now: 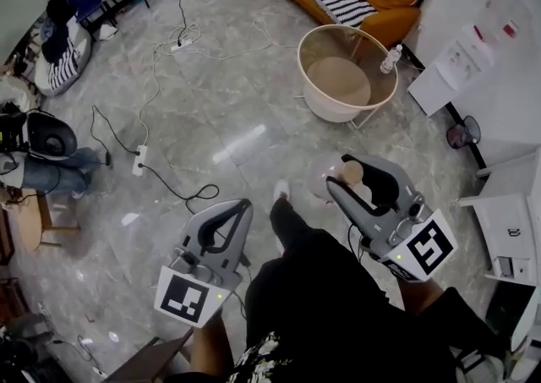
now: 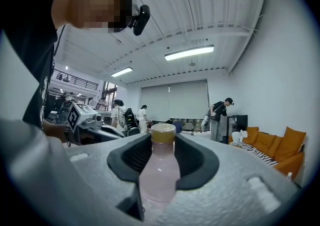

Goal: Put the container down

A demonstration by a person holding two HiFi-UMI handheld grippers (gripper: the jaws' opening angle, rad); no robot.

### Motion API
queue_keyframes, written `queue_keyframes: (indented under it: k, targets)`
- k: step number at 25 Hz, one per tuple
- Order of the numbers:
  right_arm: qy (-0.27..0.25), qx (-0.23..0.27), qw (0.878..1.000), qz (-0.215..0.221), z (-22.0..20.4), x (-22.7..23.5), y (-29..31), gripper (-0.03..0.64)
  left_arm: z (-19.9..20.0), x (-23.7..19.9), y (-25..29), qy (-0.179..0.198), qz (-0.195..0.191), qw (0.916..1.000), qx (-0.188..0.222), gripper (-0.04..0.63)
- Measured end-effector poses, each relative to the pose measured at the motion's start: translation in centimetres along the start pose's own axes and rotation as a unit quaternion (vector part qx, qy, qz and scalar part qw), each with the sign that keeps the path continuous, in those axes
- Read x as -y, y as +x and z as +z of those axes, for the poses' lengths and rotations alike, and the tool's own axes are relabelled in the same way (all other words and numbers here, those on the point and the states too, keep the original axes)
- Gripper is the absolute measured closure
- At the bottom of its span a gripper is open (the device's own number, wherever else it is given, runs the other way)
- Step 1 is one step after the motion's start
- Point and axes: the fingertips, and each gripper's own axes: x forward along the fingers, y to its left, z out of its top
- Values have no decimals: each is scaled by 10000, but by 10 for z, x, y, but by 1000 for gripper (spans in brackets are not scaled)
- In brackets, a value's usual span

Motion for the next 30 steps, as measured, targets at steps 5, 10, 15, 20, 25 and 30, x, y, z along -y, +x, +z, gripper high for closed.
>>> queue_keyframes:
  k: [5,10,15,20,25,30]
  targets:
    - [-9,18,9999,107,-4,6,26,483,2,-22,15,-11,10,10000,87,583]
    - [61,-8,10000,63,-12,27,45,483,5,-36,48,166,-229,9996,-21,582]
    - [134,-40,9999,99,-20,60,71,483,11,-65,80,182,-201,9996,-95,582]
    - [149,9,9998,151,-21,92,98,483,17,-93,106,224,-142,9994,-226,582]
    - [181,41,9995,238,-18,120,137,483,26,-132,129,204,-60,9995,-231,581]
    - [154,46,9995,264,-14,147,170,483,33,-168,151,163,-37,9996,-243,582]
